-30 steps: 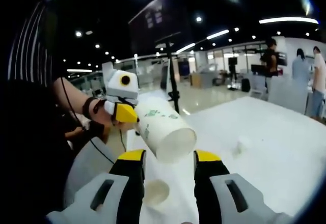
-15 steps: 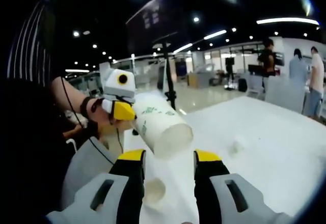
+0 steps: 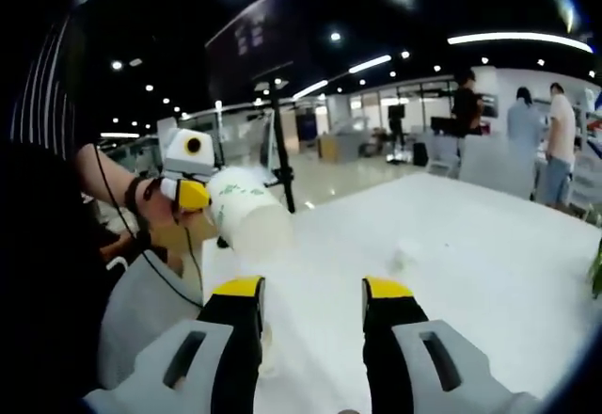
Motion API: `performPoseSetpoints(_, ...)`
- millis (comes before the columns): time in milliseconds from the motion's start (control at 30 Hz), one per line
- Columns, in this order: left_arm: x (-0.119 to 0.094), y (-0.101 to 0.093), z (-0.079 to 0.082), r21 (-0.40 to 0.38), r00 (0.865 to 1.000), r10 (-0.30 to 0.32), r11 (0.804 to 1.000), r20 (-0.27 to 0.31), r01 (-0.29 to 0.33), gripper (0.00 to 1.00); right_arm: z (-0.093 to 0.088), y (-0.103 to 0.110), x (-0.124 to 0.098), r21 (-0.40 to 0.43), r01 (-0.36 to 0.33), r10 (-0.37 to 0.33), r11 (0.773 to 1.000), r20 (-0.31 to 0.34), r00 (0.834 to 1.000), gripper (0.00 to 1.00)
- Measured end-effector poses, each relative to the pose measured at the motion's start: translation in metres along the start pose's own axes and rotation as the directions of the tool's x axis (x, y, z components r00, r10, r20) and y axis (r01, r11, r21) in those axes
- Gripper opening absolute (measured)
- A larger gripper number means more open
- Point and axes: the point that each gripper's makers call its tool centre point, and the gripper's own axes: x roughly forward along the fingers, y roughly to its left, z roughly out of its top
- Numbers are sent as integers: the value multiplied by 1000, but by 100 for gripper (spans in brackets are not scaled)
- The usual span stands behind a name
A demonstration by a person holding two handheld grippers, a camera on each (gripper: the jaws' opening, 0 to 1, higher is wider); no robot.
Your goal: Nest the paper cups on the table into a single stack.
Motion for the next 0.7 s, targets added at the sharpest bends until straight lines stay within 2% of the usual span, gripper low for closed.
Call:
performPoseSetpoints(200,-3,0,-3,0,1000,10,1000,-7,-10,0,-10,-16,-8,21,59,-59,998,3,998,45)
performPoseSetpoints(500,-9,3,-6,20,999,29,999,-21,-29,0,-19,-33,-15,55,126,-126,991,0,992,62)
performPoseSetpoints(700,-13,2,-8,16,999,37,999,-30,-37,0,-23,-46,-23,69,187,-187,980,7,982,78)
